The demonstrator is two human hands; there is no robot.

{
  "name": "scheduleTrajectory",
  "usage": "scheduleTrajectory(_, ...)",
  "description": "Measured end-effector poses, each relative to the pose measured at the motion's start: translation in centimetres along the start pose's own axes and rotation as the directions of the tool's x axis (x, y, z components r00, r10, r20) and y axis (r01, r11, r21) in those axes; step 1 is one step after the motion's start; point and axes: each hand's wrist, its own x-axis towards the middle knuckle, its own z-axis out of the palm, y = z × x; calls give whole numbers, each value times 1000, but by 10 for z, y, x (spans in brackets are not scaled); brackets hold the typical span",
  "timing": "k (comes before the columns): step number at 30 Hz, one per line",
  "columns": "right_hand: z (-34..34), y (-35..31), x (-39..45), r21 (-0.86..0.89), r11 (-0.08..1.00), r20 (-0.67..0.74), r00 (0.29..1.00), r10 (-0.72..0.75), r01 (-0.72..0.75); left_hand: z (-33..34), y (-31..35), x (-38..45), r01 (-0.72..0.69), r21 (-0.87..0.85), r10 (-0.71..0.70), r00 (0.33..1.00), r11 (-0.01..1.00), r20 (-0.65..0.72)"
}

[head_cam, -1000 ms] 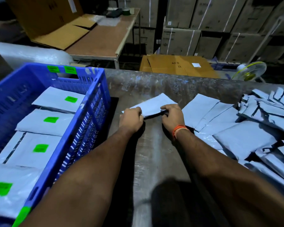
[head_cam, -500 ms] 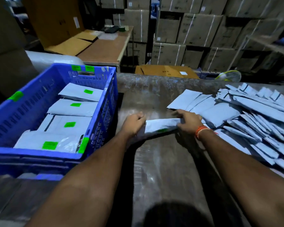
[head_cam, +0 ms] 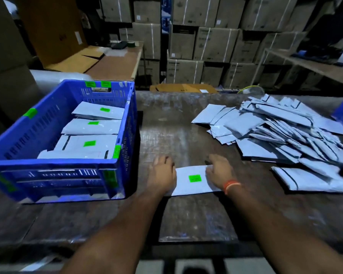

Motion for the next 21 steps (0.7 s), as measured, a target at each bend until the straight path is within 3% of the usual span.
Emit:
scheduleTrajectory(4, 28, -6, -33, -134, 986, 39, 995, -93, 98, 20, 16, -32, -187, 78, 187, 982, 979, 17)
scheduleTrajectory(11, 41, 2, -48, -218, 964, 90, 986, -137, 154, 31, 23, -40, -149, 103, 132, 979, 983, 158)
scheduleTrajectory(14, 37, 15, -47, -235, 967, 90, 993, -77, 96, 29, 13, -38, -105, 125, 86, 985, 987, 149)
scheduleTrajectory(18, 31, 30, -45, -254, 967, 101, 995, 13, 13, 24, 2, -36, 53, 155, -79, 983, 986, 163)
scheduleTrajectory(21, 24, 26, -38, -242, 969, 50, 996, 67, -53, 17, 15, -37, 102, 163, -117, 989, 981, 86)
